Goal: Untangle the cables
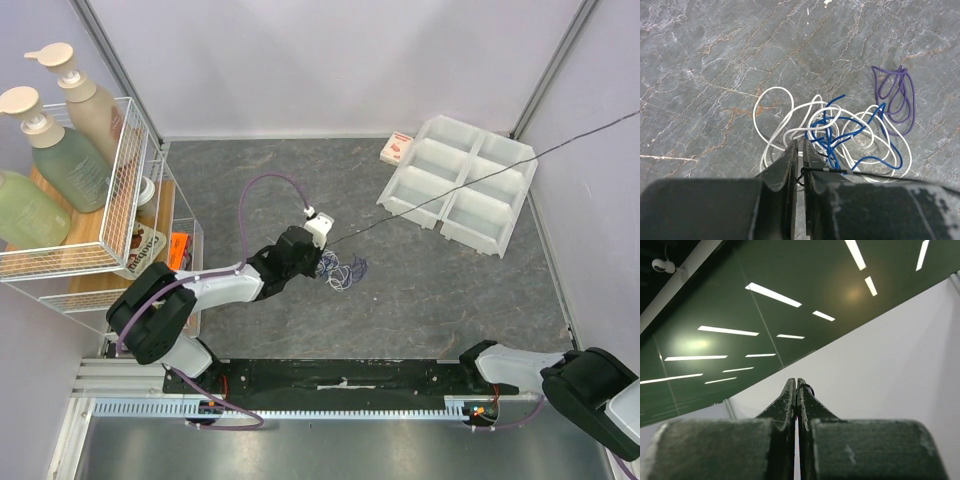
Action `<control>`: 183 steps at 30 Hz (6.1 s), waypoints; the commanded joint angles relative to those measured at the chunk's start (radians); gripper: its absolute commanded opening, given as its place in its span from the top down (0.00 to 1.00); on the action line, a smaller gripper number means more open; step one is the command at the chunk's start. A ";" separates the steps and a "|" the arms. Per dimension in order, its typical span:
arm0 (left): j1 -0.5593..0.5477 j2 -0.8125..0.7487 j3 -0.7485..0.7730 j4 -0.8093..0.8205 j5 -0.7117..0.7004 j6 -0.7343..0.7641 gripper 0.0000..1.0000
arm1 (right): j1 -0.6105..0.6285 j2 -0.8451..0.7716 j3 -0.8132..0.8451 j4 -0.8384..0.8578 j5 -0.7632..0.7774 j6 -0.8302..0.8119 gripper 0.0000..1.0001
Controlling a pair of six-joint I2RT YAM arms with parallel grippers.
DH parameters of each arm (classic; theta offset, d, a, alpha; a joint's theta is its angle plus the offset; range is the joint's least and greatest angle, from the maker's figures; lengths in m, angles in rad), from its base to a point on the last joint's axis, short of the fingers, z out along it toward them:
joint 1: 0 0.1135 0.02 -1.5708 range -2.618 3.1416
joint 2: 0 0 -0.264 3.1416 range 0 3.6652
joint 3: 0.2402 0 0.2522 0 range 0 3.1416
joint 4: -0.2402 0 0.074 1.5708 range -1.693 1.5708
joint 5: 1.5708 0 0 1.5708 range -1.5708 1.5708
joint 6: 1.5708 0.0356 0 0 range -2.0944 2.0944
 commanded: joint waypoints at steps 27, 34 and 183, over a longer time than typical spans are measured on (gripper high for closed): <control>0.121 -0.106 -0.009 -0.083 -0.041 -0.046 0.86 | 0.162 -0.107 -0.081 0.115 0.297 -0.415 1.00; 0.120 -0.182 0.062 -0.156 0.014 -0.061 0.82 | 0.162 -0.104 -0.291 -0.082 0.122 -0.200 1.00; 0.209 -0.443 0.315 -0.326 0.217 -0.484 0.28 | 0.160 -0.132 -0.904 -0.352 -0.093 -0.039 1.00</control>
